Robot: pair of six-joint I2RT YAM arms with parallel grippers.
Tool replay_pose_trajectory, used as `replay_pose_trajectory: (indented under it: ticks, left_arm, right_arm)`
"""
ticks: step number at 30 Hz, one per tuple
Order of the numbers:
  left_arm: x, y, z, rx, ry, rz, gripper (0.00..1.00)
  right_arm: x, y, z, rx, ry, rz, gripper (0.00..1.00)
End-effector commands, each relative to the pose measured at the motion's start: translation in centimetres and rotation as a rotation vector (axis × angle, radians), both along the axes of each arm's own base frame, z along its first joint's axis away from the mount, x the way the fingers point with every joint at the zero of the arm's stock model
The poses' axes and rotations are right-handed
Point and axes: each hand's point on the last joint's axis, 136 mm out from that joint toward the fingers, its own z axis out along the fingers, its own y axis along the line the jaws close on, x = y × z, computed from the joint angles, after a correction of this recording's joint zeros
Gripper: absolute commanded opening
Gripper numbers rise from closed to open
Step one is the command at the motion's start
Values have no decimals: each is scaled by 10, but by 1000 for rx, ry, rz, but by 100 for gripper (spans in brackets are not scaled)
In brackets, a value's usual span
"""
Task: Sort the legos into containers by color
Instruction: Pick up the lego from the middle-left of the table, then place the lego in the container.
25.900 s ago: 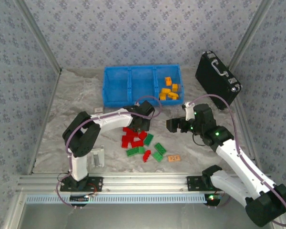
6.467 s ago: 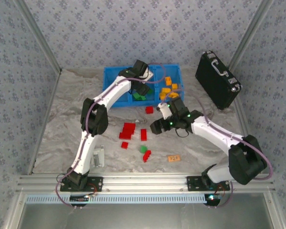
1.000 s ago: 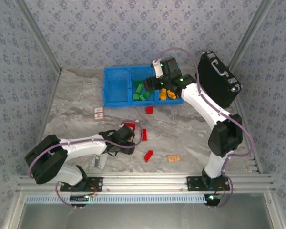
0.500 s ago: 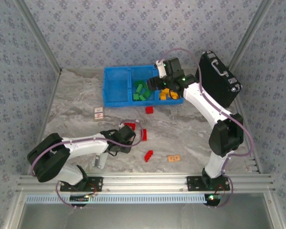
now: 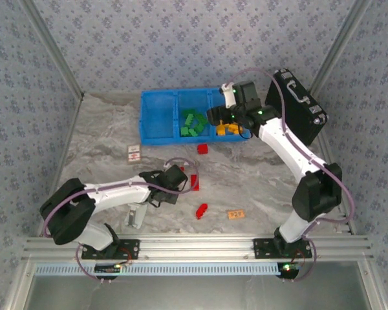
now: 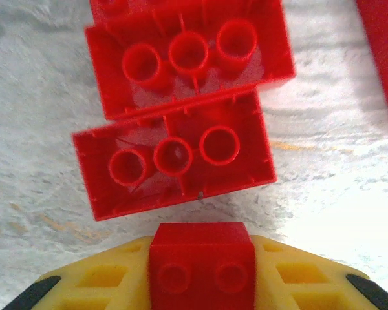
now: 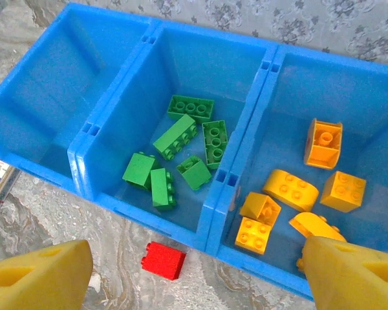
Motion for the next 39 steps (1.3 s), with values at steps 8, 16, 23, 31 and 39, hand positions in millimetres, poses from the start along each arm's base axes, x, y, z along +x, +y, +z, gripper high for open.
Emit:
replay_pose_trajectory:
  ticks: [8, 16, 23, 31, 39]
  left_arm:
    - [54, 9, 119, -106, -228, 1, 34]
    - [104, 26, 163, -78, -332, -38, 34]
    - [160, 40, 173, -104, -388, 3, 34]
    - [222, 37, 156, -146, -369, 30, 36]
    - [268, 43, 118, -161, -317, 74, 42]
  right_arm:
    - [-29, -23, -5, 12, 19, -44, 86]
    - [-82, -33, -49, 19, 142, -71, 87]
    - [-147, -25, -95, 43, 282, -77, 87]
    - [-185, 6, -112, 68, 344, 24, 87]
    - [-229, 32, -141, -55, 440, 123, 86]
